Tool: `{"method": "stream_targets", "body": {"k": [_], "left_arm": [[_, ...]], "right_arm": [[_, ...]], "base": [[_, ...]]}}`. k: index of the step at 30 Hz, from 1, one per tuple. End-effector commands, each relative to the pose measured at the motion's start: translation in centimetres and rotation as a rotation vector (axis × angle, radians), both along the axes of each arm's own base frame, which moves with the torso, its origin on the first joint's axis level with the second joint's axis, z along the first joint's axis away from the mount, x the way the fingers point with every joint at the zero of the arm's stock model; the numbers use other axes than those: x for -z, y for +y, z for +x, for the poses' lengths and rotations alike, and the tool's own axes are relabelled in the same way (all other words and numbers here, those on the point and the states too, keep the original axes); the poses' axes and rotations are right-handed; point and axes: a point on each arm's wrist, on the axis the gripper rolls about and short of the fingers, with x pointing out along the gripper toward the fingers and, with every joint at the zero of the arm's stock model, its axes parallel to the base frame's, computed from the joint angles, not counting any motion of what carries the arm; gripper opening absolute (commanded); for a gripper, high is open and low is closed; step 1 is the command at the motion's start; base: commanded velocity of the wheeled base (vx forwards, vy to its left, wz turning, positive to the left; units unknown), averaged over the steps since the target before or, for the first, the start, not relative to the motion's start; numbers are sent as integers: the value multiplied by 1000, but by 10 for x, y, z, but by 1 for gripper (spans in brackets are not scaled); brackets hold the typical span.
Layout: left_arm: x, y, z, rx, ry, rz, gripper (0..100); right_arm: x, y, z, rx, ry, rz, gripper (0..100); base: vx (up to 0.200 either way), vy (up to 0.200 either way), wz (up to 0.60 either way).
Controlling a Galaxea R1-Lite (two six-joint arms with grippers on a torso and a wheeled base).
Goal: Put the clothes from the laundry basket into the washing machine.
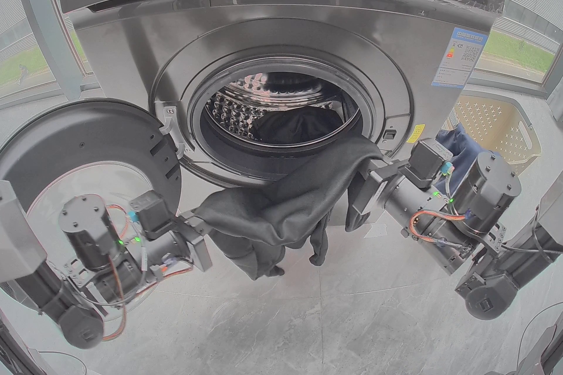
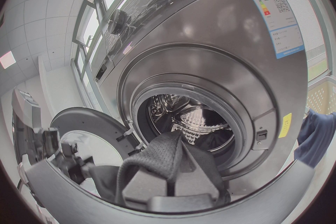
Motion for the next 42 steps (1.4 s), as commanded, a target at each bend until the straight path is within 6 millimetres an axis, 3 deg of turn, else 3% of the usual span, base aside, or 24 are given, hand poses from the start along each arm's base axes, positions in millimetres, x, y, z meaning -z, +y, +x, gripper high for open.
{"method": "stream_targets", "body": {"k": [1, 10, 21, 28, 32, 42], "left_arm": [[-38, 31, -22, -39, -119, -79, 0], [-71, 40, -13, -72, -194, -218, 0], [-69, 37, -16, -62, -193, -202, 0], [-63, 32, -20, -46, -209, -139, 0], [-61, 29, -23, -30, -206, -132, 0], [-73, 24, -15, -39, -248, -163, 0]], "right_arm": [[-7, -20, -15, 19, -5, -5, 0], [-14, -32, -21, 30, -40, -10, 0], [-32, -51, -27, 41, -102, -3, 0], [-29, -52, -28, 46, -98, -23, 0], [-27, -59, -18, 94, -93, -27, 0], [-27, -65, -18, 107, -92, -32, 0]], "base": [[0, 0, 0], [0, 0, 0], [0, 0, 0], [0, 0, 0], [0, 0, 0], [0, 0, 0]]}}
